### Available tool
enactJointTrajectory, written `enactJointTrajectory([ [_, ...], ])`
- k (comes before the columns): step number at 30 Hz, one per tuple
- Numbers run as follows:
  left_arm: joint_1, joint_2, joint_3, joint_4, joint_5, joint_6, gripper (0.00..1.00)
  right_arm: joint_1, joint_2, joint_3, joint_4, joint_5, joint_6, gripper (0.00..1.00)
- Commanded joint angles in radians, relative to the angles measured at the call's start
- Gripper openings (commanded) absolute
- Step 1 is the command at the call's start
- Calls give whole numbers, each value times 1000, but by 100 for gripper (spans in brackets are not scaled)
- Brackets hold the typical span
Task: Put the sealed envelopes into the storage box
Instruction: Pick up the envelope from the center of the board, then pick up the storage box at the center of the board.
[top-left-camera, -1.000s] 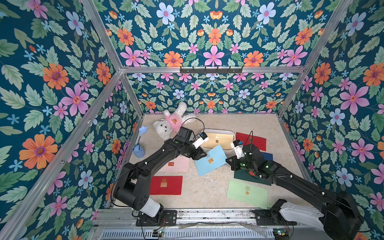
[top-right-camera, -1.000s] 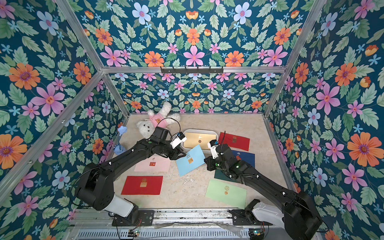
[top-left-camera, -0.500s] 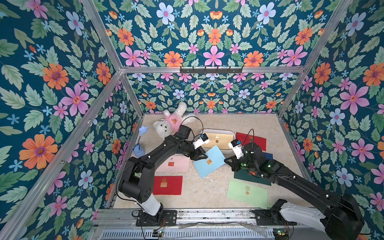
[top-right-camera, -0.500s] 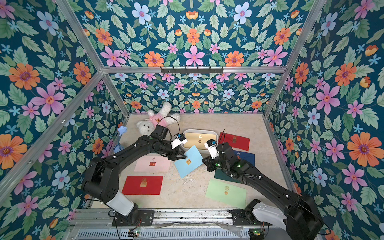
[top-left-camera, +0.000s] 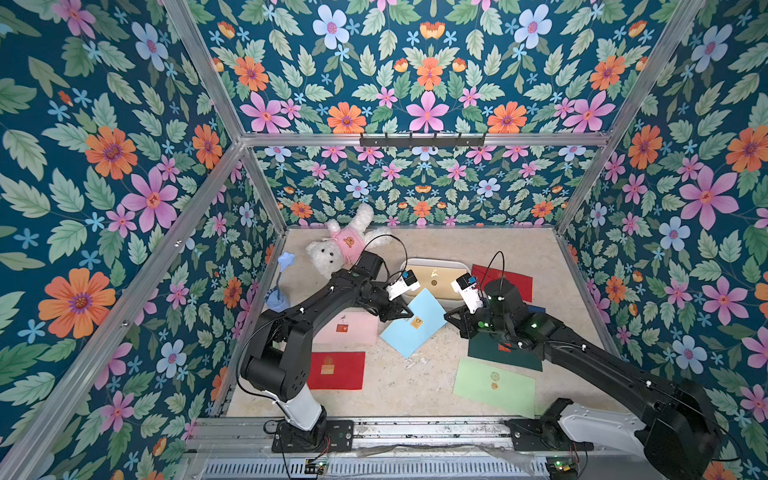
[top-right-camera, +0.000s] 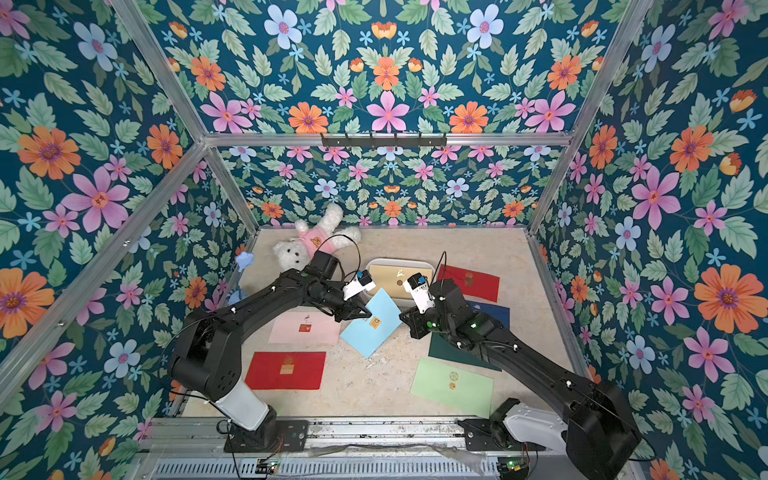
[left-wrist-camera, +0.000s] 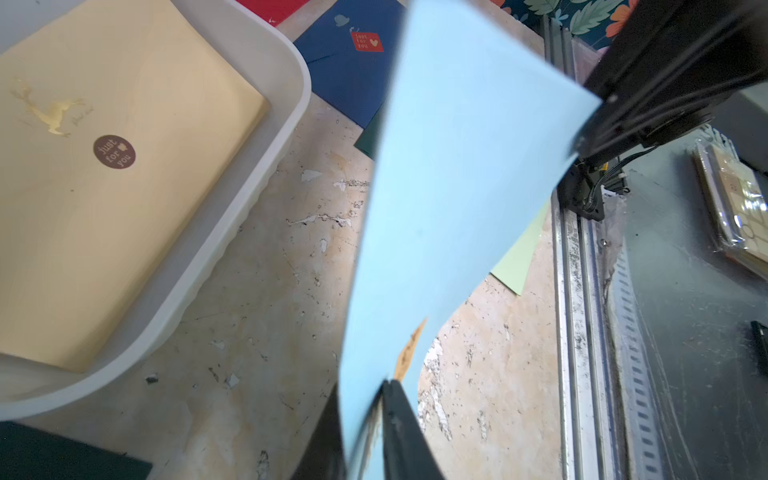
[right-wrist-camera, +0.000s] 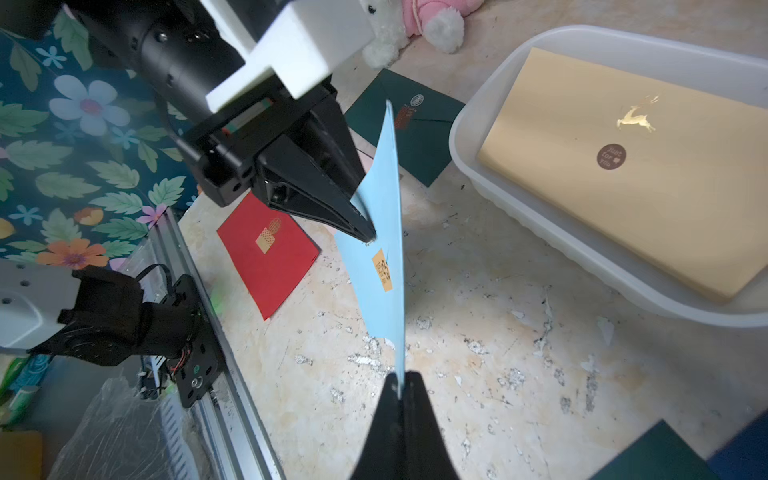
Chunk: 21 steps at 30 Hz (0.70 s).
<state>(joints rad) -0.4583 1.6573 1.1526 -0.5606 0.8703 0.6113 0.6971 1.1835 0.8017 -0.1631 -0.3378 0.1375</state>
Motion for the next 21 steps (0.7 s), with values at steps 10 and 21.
enactJointTrajectory([
  [10, 0, -35, 35, -58, 24, -18, 0, -67, 41, 78, -90, 246, -21, 55],
  [21, 0, -42, 78, -27, -55, -280, 0, -272, 155, 125, -105, 315, 148, 61],
])
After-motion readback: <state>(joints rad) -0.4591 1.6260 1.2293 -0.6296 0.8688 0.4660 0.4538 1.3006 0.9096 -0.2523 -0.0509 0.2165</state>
